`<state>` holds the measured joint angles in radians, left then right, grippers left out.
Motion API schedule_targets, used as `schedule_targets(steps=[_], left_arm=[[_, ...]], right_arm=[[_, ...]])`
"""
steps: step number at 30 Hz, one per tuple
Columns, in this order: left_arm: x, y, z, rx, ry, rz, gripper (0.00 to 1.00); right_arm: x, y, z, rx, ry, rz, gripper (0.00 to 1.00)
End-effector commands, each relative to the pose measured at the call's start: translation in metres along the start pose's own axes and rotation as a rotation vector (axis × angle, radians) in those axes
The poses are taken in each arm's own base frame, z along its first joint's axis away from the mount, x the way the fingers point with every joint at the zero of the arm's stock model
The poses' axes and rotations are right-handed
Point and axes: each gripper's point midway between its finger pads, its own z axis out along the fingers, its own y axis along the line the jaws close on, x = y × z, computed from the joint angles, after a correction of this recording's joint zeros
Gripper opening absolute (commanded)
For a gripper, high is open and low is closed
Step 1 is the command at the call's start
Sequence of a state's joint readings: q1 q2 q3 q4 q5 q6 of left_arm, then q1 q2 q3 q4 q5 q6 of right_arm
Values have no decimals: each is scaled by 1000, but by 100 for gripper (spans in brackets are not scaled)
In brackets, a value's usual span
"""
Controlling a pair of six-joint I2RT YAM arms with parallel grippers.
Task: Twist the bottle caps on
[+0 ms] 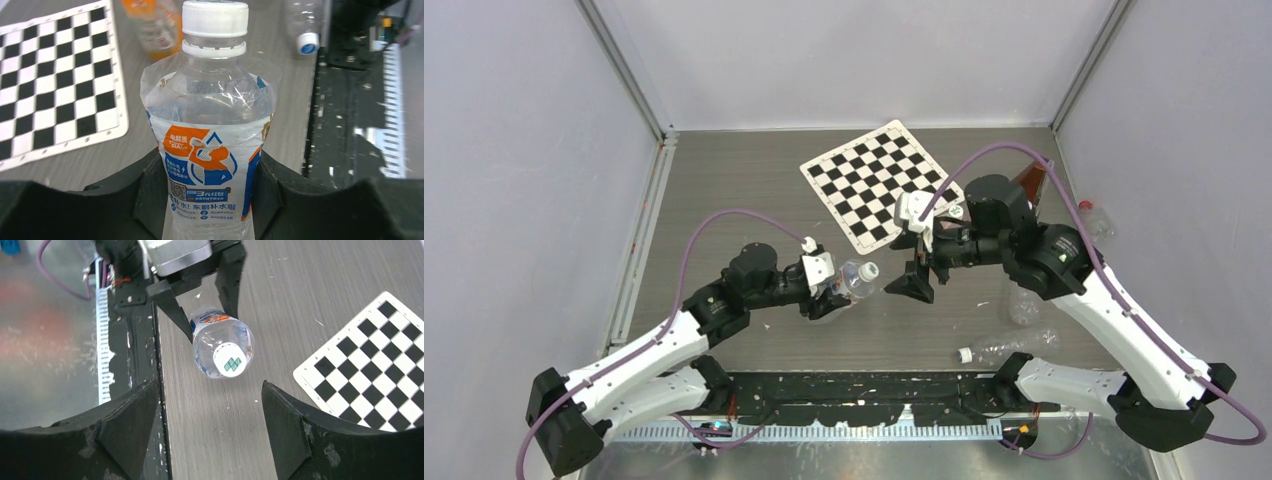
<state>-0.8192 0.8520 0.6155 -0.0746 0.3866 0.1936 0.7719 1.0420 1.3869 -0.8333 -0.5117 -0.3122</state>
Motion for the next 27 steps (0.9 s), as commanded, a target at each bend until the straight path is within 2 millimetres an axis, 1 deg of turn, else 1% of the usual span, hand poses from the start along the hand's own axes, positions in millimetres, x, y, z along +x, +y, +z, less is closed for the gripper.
schedule_targets(steps=[1, 4, 9, 10, 15, 19, 21, 23, 24, 26, 27], left_arm=[[-30, -31, 0, 211, -74, -7, 2], [-37, -35, 2, 248, -93, -1, 2], [-43, -37, 4, 276, -108, 7, 2], [-44, -37, 4, 279, -109, 8, 2], [-47, -37, 5, 283, -117, 11, 2], [-46, -35, 6, 272, -113, 7, 2], [-46, -34, 7, 266, -110, 4, 2], [-46, -33, 8, 264, -112, 4, 1], [-46, -33, 8, 265, -111, 3, 2], [-47, -32, 9, 262, -112, 5, 1], [-47, -31, 10, 257, -114, 6, 2]], right_arm=[[5, 18, 13, -188, -27, -213, 79], [11, 20, 18, -228, -3, -223, 75], [18, 19, 25, -252, 24, -222, 62], [19, 18, 27, -256, 29, -220, 61], [31, 19, 31, -283, 74, -206, 60], [37, 19, 33, -295, 100, -203, 60], [40, 18, 34, -298, 115, -196, 56], [41, 17, 36, -299, 123, -185, 50], [41, 18, 36, -301, 123, -182, 48], [41, 19, 37, -309, 122, -164, 38], [41, 19, 39, -311, 126, -136, 27]])
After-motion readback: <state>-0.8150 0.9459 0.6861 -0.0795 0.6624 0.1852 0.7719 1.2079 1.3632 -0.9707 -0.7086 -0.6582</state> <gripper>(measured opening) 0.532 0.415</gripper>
